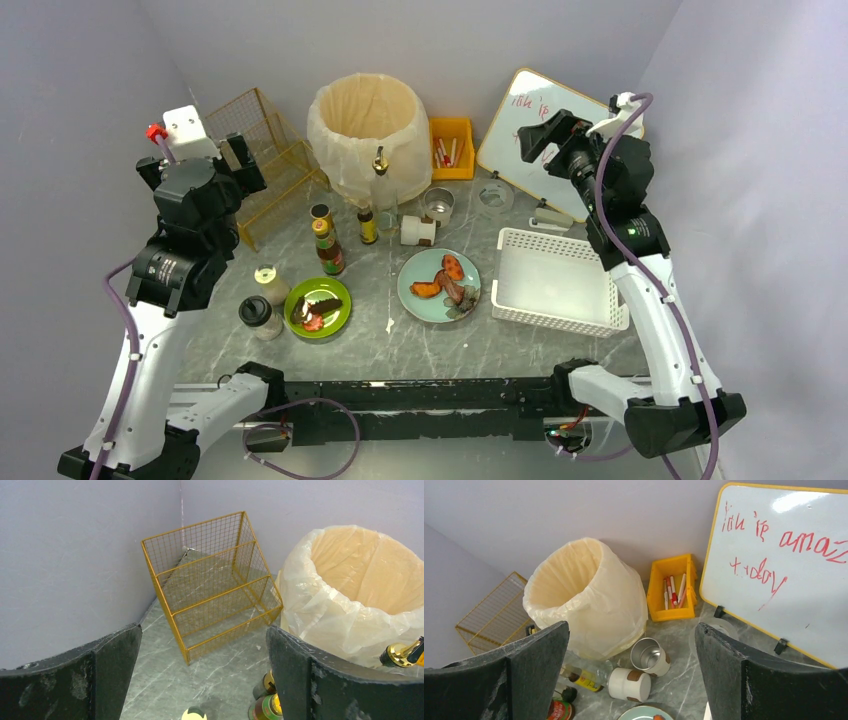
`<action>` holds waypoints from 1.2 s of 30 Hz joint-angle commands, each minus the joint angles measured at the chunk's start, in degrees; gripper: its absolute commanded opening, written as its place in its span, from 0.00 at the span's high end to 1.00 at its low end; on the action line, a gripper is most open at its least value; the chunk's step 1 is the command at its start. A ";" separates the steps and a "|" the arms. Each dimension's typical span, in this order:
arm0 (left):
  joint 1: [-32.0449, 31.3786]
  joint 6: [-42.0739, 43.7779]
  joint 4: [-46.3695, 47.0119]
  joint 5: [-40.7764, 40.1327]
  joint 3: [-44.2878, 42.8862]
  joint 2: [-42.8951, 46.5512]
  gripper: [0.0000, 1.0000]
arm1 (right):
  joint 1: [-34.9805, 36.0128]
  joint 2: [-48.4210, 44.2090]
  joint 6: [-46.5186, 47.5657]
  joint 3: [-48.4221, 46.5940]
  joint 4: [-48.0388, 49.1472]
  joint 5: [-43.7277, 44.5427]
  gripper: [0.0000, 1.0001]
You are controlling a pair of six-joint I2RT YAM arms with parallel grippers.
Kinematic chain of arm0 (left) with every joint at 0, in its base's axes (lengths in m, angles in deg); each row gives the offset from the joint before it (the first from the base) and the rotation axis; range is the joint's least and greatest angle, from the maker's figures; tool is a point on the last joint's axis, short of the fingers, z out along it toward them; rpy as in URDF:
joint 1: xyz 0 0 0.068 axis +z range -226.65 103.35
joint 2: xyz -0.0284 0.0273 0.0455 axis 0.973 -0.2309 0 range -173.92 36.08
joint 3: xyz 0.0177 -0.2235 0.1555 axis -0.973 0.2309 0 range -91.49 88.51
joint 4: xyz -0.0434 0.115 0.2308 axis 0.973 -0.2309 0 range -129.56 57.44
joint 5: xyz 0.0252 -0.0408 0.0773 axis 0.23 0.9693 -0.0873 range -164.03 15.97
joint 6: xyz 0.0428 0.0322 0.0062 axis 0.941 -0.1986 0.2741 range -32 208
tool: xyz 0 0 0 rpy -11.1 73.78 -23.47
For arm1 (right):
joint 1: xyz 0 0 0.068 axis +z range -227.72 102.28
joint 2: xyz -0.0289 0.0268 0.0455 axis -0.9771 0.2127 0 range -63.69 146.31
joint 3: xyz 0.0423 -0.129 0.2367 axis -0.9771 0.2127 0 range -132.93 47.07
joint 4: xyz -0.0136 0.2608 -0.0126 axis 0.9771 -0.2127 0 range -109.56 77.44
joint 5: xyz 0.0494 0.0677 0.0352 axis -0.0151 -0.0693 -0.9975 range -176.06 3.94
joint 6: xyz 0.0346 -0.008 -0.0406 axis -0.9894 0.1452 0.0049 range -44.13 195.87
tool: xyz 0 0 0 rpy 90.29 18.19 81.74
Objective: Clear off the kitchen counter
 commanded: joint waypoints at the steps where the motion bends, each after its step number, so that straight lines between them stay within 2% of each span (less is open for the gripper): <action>1: -0.10 0.98 1.52 -0.08 0.49 -0.01 0.00 | -0.08 -1.72 0.78 -0.06 2.92 1.13 0.00; 11: -0.10 0.52 1.74 0.78 1.16 -0.24 0.00 | -0.04 -1.31 1.25 -0.44 3.06 -0.76 0.00; 16: -0.10 -0.26 1.29 1.92 1.01 -0.56 0.00 | -0.04 0.16 2.14 -1.26 2.72 -6.03 0.00; 22: -0.10 -2.50 0.53 4.19 1.65 -1.41 0.00 | 0.30 4.41 0.86 -2.42 3.05 -17.82 0.00; 32: -0.10 -5.89 0.24 7.67 5.14 -2.32 0.00 | 10.80 7.96 7.94 -2.71 0.47 -16.84 0.02; 36: -0.10 -7.26 0.00 9.12 7.02 -2.50 0.00 | 14.80 8.54 9.01 -0.10 3.05 -16.84 0.02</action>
